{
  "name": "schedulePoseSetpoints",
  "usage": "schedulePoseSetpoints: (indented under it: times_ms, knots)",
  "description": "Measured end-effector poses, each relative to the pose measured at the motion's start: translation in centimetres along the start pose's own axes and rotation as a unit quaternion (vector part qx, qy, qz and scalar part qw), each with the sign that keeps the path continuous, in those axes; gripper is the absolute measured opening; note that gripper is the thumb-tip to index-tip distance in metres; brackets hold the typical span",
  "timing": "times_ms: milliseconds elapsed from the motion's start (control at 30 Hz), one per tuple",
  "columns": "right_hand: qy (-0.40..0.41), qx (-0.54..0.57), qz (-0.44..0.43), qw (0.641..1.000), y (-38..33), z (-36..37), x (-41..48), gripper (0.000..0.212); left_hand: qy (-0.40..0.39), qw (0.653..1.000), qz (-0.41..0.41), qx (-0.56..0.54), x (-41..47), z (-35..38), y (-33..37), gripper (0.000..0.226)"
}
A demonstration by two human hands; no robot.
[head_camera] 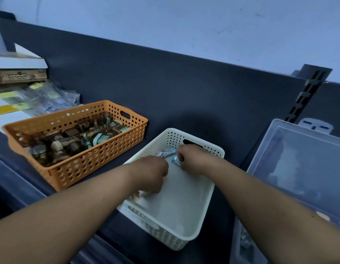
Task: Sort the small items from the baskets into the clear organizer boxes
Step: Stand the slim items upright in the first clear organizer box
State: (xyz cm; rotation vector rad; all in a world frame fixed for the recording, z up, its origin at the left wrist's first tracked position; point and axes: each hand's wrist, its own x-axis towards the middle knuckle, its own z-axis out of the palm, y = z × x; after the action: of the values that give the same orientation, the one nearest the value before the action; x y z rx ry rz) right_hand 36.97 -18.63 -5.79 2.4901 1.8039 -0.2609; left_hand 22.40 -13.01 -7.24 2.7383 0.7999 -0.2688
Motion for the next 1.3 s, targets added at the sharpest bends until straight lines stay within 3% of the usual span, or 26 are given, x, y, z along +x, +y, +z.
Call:
schedulePoseSetpoints:
  times_ms: [233, 367, 567, 767, 1033, 1300]
  knots:
    - [0.045, 0.193, 0.016, 0.980, 2.1, -0.9, -1.1, 0.046, 0.055, 0.995, 0.026, -0.085, 0.4, -1.3, 0.5, 0.025]
    - [0.064, 0.280, -0.003, 0.958, 3.1, -2.3, -2.9, 0.056, 0.090, 0.974, 0.034, -0.205, 0.2, -2.4, 1.0, 0.020]
    - [0.082, 0.339, -0.042, 0.936, 4.8, -4.9, -7.7, 0.041, 0.106, 0.927, 0.063, -0.354, -0.3, -4.1, 4.4, 0.019]
    - [0.115, 0.389, -0.041, 0.913, 7.7, -5.8, -12.7, 0.012, 0.119, 0.900, 0.104, -0.406, -0.6, -5.3, 9.8, 0.010]
    - [0.192, 0.350, 0.019, 0.917, 14.2, -6.3, -21.6, 0.005, 0.119, 0.900, 0.195, -0.373, -0.5, -5.2, 18.6, 0.008]
    - [0.241, 0.339, 0.138, 0.899, 22.0, -4.6, -30.5, 0.005, 0.089, 0.900, 0.251, -0.345, -0.1, -3.2, 28.7, 0.006]
